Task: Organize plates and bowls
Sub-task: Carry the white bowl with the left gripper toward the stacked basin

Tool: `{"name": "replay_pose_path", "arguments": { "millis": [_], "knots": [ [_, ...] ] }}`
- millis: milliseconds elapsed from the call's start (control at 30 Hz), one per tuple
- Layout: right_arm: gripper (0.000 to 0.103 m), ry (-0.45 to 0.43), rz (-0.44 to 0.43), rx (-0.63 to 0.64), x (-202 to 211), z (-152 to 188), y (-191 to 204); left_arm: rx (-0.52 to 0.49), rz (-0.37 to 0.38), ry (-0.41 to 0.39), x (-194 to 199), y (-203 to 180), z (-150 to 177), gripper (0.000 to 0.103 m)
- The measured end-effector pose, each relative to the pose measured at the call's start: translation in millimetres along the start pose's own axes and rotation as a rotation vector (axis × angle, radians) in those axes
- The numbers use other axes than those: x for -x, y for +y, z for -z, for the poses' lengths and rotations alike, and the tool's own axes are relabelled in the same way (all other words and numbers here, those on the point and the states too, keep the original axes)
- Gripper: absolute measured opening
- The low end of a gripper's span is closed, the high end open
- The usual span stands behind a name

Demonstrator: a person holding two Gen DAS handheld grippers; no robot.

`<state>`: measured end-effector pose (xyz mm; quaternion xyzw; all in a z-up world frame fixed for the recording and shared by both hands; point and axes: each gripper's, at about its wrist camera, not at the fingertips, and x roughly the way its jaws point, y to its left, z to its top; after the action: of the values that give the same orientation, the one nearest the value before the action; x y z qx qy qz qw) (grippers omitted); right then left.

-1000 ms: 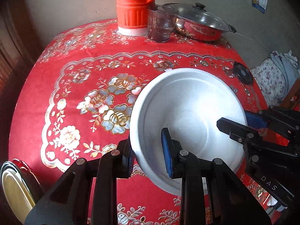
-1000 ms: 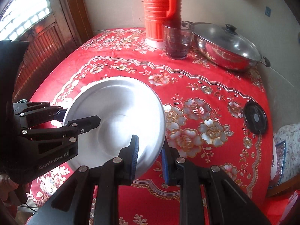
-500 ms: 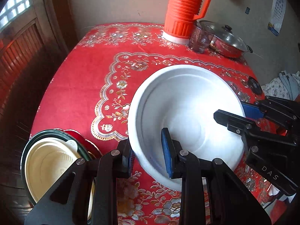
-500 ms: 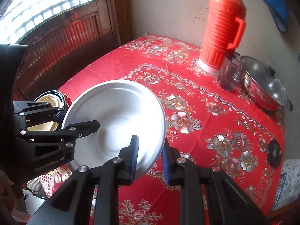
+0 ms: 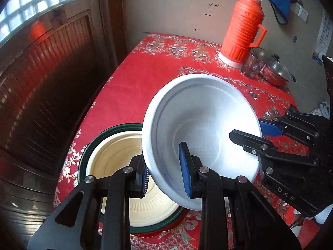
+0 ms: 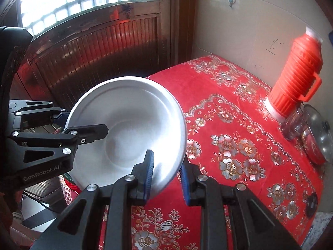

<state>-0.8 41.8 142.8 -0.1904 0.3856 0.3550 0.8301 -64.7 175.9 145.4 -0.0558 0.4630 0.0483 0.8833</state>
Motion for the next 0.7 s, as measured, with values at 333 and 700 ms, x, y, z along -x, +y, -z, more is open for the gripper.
{"name": "replay_pose_path", "arguments": {
  "millis": [333, 700],
  "knots": [
    [0.025, 0.029, -0.053, 0.071, -23, -6, 39, 0.075, -0.023, 0.059, -15, 44, 32, 0.026],
    [0.025, 0.091, -0.053, 0.101, -52, -2, 61, 0.076, -0.073, 0.071, -36, 53, 50, 0.026]
  ]
}}
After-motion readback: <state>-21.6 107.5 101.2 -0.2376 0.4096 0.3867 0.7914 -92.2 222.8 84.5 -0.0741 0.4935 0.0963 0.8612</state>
